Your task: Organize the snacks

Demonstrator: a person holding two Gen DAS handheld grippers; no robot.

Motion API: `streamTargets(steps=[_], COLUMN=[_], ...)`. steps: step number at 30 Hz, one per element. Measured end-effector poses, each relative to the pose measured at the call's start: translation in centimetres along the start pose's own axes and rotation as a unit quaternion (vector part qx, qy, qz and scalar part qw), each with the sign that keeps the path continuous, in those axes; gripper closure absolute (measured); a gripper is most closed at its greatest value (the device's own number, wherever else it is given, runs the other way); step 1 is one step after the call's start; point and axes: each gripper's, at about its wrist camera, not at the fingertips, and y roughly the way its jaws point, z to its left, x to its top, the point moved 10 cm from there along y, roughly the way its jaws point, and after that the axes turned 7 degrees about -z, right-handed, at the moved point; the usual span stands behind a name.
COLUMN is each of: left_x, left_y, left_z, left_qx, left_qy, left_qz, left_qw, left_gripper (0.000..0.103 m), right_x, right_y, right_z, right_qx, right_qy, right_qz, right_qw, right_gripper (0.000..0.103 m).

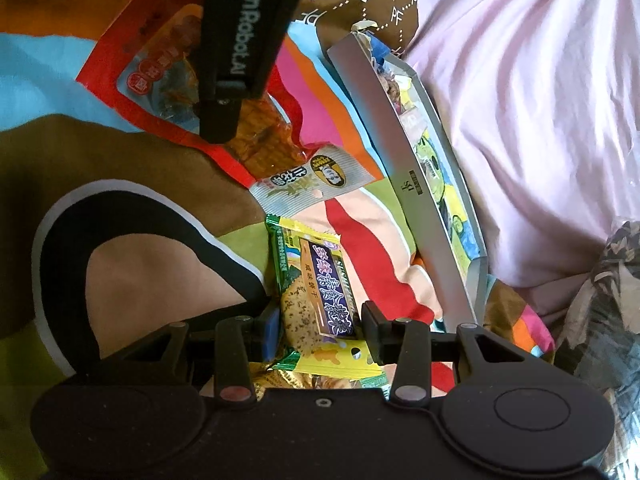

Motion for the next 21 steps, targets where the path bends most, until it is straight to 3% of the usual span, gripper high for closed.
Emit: streamTargets(steps=[7,9,10,12,21], left_x=[0.7,1.1,1.3,1.8,1.7], left_y=[-1.4,-2.0,-2.3,-2.8,-2.6], left_z=[-0.6,-0.8,-0.8,-0.9,-0.5], left_qx=[0.018,0.023,0.025,0.028,0.032], left_qy=[0.007,0.008,0.008,0.007,-0.005], left_qz=[-0.027,-0.043,-0.051,-0.065,-0.062], left_qw=[0.9994,0.9988,0.9983,0.9975,0.9976], left_gripper=[0.091,0.091,0.091,0.091,0.091], right_x=[0.1,0.2,0.2,0.3,-0.9], right_y=[0.0,-0.1,-0.2,-0.2,1.6], right_z=[-0.9,-1.5,-1.9,-2.7,-2.5], right_qx=[-0.057,-0.074,-0.086,-0.102,-0.075], right_qy=[-0.039,-0.044,-0.044,-0.04,-0.023], right_qz=[-0.009,-0.015,-0.016,-0.021,0.005], right_qw=[0.998,0.996,0.995,0.994,0.997], right_gripper=[0.061,0.082,0.085,0.086,0.08])
